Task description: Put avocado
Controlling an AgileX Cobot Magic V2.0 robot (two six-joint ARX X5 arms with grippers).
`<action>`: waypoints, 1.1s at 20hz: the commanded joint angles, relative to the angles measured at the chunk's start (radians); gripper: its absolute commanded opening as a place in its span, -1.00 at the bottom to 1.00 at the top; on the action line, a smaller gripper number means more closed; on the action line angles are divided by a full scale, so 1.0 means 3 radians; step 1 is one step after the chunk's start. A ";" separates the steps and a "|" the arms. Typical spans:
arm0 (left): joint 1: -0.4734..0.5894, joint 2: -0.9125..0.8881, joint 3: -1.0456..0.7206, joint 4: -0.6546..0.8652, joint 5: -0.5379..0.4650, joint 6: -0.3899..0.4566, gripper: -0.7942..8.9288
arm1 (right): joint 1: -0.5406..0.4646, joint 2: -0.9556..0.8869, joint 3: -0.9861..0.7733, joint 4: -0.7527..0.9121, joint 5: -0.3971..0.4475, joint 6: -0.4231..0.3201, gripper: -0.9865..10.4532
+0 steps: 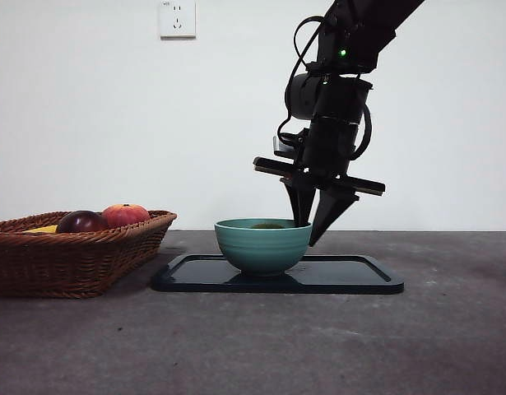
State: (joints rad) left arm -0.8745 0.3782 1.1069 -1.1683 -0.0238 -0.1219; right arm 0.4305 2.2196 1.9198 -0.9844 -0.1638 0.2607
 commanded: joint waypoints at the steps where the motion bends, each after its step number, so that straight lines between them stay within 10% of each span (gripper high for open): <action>1: -0.0028 0.0006 0.0028 0.0043 -0.0011 0.0001 0.19 | 0.0018 0.0093 0.0086 0.0009 0.0003 -0.0029 -0.52; 10: -0.0028 0.0006 0.0028 0.0031 -0.0011 -0.0009 0.19 | -0.0046 -0.0366 0.0397 -0.0511 0.0064 -0.0230 0.18; 22: -0.0028 0.0006 0.0028 0.0032 -0.0011 -0.0009 0.19 | 0.0514 -0.1916 0.0357 -0.1429 0.0980 -0.0375 0.20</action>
State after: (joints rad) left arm -0.8745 0.3782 1.1069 -1.1706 -0.0238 -0.1219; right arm 0.5770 1.6375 2.0106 -1.3418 0.1253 0.1562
